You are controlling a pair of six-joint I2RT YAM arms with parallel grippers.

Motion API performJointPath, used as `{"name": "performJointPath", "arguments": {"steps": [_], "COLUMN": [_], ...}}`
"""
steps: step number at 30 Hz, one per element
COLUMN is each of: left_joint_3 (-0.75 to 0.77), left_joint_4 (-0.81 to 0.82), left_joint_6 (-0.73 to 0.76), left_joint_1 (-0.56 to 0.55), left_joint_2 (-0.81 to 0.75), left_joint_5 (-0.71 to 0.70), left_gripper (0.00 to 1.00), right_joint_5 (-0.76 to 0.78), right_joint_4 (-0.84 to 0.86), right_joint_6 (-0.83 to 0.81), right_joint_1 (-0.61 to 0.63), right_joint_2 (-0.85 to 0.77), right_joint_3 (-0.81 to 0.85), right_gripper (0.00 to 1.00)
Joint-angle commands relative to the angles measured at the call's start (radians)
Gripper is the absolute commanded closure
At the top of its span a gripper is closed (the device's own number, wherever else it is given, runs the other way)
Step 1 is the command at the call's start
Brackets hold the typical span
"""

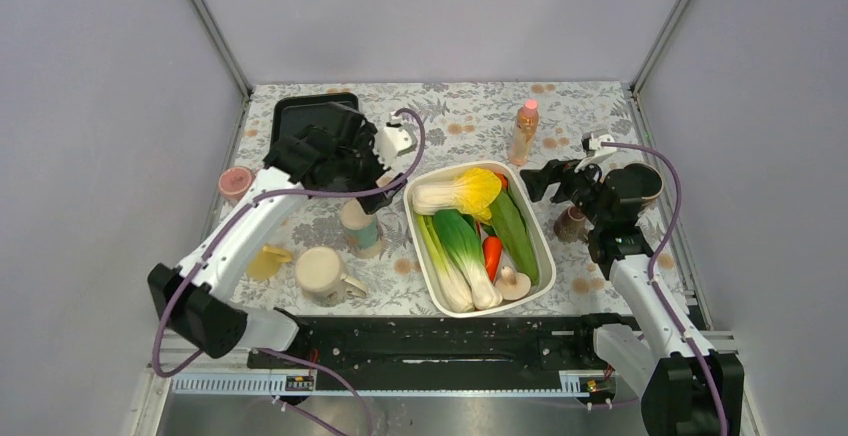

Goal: Turn the mug right side up

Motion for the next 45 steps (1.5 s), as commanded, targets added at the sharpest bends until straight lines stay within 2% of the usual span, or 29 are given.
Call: {"name": "performJointPath", "arguments": {"steps": [1, 6, 11, 16, 19, 21, 24, 27, 32, 35, 40, 44, 45], "left_joint_3": [0.036, 0.126, 0.026, -0.170, -0.297, -0.353, -0.416, -0.460, -0.517, -0.547, -0.552, -0.520, -0.510], "left_joint_4": [-0.087, -0.146, -0.151, -0.231, -0.232, -0.233, -0.210, -0.167, -0.135, -0.127, -0.133, -0.153, -0.157], "left_joint_6": [-0.113, -0.143, 0.006, 0.253, 0.311, 0.327, 0.353, 0.369, 0.374, 0.369, 0.346, 0.304, 0.298], "left_joint_1": [-0.047, -0.065, -0.093, -0.293, -0.455, -0.515, -0.537, -0.537, -0.537, -0.537, -0.537, -0.537, -0.537], "left_joint_2": [0.093, 0.208, 0.066, -0.117, -0.181, -0.185, -0.158, -0.123, -0.075, -0.052, -0.002, 0.046, 0.053], "left_joint_5": [-0.263, -0.317, -0.160, -0.074, -0.166, -0.226, -0.289, -0.371, -0.367, -0.383, -0.395, -0.369, -0.355], "left_gripper": [0.01, 0.01, 0.01, 0.01, 0.01, 0.03, 0.13, 0.26, 0.29, 0.39, 0.60, 0.98, 1.00], "right_joint_5": [0.012, 0.034, 0.039, 0.026, 0.025, 0.023, 0.022, 0.022, 0.027, 0.027, 0.020, 0.023, 0.024], "right_joint_4": [-0.032, -0.055, -0.047, -0.035, -0.033, -0.028, -0.027, -0.028, -0.031, -0.029, -0.027, -0.027, -0.027], "right_joint_6": [-0.001, -0.006, -0.010, -0.005, -0.005, -0.008, -0.010, -0.010, -0.017, -0.016, -0.013, -0.012, -0.013], "right_joint_1": [0.013, 0.020, 0.024, 0.030, 0.033, 0.035, 0.035, 0.036, 0.037, 0.037, 0.038, 0.038, 0.038], "right_joint_2": [-0.007, -0.003, -0.001, 0.028, 0.034, 0.033, 0.036, 0.034, 0.025, 0.024, 0.029, 0.024, 0.024], "right_joint_3": [0.045, 0.051, 0.049, 0.054, 0.055, 0.051, 0.050, 0.049, 0.043, 0.043, 0.044, 0.042, 0.042], "right_gripper": [0.01, 0.01, 0.01, 0.01, 0.01, 0.01, 0.01, 0.01, 0.01, 0.01, 0.01, 0.01, 0.01]}}
